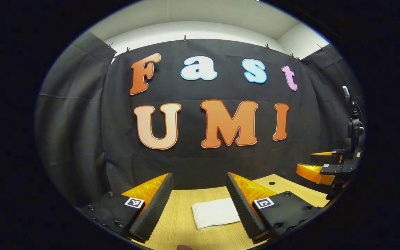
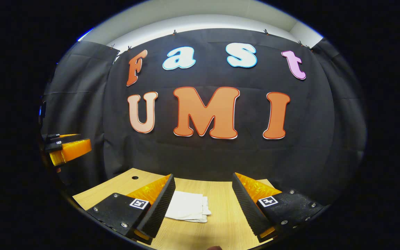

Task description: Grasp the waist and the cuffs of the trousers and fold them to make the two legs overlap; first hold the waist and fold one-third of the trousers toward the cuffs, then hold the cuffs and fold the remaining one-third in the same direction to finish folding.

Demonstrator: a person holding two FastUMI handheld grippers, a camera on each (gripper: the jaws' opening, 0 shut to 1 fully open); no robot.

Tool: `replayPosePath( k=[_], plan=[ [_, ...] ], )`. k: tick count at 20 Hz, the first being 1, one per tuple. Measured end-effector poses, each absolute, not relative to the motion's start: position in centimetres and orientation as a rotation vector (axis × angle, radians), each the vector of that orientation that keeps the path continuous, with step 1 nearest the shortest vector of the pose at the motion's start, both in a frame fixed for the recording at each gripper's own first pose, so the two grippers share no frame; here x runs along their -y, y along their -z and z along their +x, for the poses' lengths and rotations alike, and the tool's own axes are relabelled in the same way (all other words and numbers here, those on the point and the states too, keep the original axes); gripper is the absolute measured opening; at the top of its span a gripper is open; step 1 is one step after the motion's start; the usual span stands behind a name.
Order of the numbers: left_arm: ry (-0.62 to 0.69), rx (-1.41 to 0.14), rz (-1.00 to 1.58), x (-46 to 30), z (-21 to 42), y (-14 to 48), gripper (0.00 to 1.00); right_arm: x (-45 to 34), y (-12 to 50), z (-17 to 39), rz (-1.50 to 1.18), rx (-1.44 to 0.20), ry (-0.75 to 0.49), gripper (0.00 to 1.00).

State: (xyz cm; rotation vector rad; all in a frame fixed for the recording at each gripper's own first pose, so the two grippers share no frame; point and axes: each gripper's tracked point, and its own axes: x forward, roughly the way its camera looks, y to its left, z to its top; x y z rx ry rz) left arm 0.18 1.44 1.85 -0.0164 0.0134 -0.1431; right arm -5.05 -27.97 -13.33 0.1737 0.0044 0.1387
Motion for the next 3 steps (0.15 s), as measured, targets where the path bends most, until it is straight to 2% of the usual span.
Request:
replayPosePath(
  k=[3],
  plan=[
    [0.137,-0.014,-0.019,-3.3,-3.1,-1.5,1.00,26.6,12.5,-7.9,0.160,0.015,-0.138,0.99]
  ],
)
